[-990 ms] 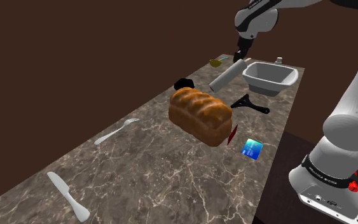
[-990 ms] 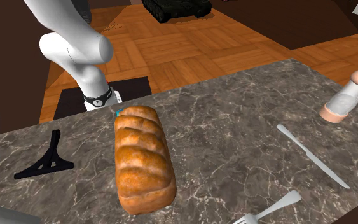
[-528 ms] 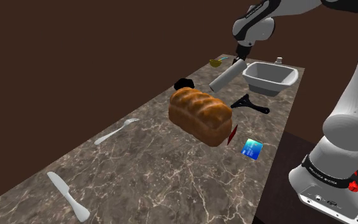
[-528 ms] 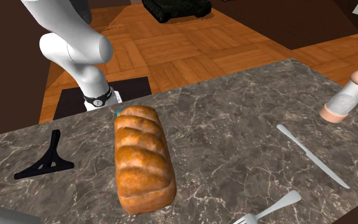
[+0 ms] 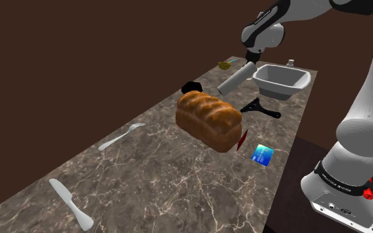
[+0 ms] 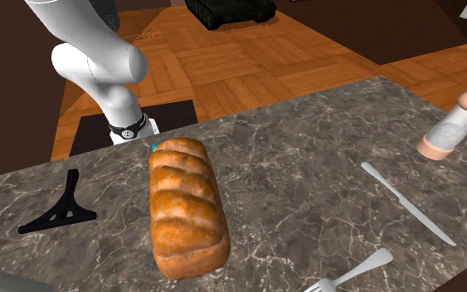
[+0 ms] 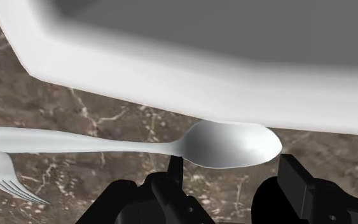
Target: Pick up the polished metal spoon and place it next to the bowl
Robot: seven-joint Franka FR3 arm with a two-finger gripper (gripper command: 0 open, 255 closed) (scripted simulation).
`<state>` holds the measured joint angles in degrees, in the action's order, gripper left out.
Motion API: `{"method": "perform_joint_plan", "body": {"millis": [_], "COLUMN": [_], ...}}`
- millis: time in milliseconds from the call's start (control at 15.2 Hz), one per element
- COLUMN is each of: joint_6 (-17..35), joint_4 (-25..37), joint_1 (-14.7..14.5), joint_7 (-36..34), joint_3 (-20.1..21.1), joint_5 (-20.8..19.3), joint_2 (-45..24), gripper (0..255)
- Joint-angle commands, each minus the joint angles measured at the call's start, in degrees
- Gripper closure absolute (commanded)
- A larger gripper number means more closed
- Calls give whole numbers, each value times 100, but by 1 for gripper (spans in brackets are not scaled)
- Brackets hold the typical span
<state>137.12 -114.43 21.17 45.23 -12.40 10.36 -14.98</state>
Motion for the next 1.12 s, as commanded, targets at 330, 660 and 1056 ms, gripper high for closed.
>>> {"method": "perform_joint_plan", "body": {"millis": [330, 660, 1056], "joint_6": [0, -151, -582], "joint_4": [-6, 13, 111], "joint_1": [-1, -11, -28], "joint_7": [-1, -39, -134], "joint_3": [2, -21, -71], "joint_5": [3, -54, -200], "joint_2": [-9, 129, 475], "gripper": [0, 0, 0]}}
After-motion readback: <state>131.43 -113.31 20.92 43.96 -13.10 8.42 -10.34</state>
